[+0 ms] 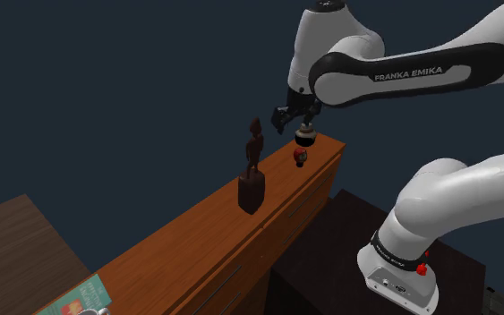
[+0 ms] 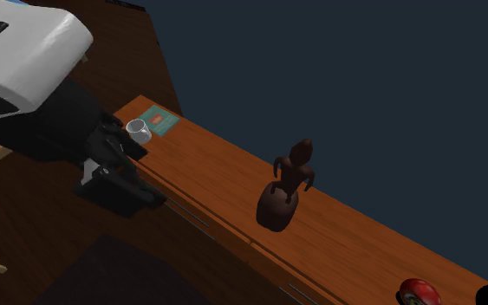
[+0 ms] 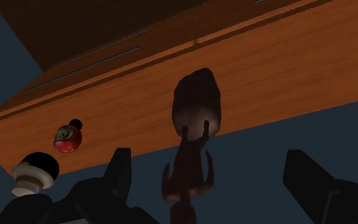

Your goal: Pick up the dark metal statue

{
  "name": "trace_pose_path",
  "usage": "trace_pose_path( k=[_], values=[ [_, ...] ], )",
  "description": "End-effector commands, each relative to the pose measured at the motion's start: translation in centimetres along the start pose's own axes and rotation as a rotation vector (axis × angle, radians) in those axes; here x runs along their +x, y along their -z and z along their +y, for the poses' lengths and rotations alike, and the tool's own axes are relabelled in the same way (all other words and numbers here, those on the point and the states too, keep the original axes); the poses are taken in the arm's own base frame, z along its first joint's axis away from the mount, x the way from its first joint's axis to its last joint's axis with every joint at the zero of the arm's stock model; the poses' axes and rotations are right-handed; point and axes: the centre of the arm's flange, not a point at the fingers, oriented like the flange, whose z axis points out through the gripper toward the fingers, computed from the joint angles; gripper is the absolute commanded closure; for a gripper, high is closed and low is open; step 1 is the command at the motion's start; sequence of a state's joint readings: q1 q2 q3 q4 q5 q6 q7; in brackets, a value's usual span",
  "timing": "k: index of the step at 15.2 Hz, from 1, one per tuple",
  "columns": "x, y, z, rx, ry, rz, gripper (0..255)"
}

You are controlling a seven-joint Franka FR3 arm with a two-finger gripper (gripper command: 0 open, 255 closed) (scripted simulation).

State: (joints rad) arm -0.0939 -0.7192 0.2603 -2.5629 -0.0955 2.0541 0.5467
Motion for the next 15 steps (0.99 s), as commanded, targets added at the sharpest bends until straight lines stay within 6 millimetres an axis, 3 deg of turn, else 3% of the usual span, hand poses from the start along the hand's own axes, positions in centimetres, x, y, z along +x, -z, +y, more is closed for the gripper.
trace_pose_path(
  k=[1,8,15],
  values=[
    [-0.2,-2.4,-1.3,-0.026,-0.066,0.030,0],
    [0.5,-10.8,-6.9,-0.126,-0.273,0.124,0],
    [3.1,-19.5,-11.2,-0.226,-0.480,0.217,0]
  ],
)
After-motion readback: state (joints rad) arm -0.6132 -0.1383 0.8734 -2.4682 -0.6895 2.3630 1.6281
